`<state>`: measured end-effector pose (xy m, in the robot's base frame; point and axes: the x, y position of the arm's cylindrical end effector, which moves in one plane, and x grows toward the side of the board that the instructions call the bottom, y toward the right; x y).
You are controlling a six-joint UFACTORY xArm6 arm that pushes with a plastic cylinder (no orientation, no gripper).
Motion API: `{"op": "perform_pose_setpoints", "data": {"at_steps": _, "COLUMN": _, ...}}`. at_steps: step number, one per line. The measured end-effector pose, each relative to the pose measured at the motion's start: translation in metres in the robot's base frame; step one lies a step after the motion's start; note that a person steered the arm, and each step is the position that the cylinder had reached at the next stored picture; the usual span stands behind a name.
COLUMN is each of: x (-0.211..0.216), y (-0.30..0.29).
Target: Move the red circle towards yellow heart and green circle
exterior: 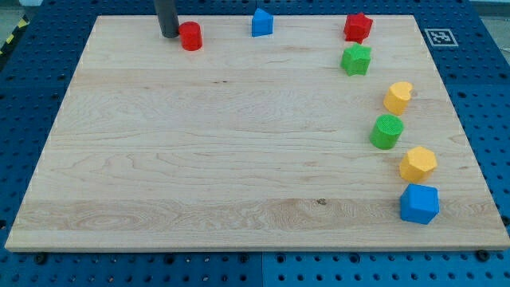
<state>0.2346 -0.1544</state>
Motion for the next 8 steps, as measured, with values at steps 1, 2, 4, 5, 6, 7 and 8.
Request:
{"op": "perform_pose_setpoints", "data": {"at_steps": 1, "x": -0.005, "y": 0.000}}
{"op": "perform_pose_setpoints", "data": {"at_steps": 2, "x": -0.004, "y": 0.010}}
{"op": "perform_pose_setpoints", "data": {"at_steps": 4, "x": 0.016, "y": 0.043}}
{"op": "perform_pose_setpoints", "data": {"at_steps": 5, "x": 0.039, "y": 0.047}}
{"op": "perform_pose_setpoints", "data": {"at_steps": 6, "x": 0.054, "y": 0.068}}
{"op": "perform_pose_setpoints", "data": {"at_steps": 7, "x": 0.069, "y": 0.095}}
{"op": "perform_pose_setpoints", "data": {"at_steps": 8, "x": 0.080, "y": 0.126}}
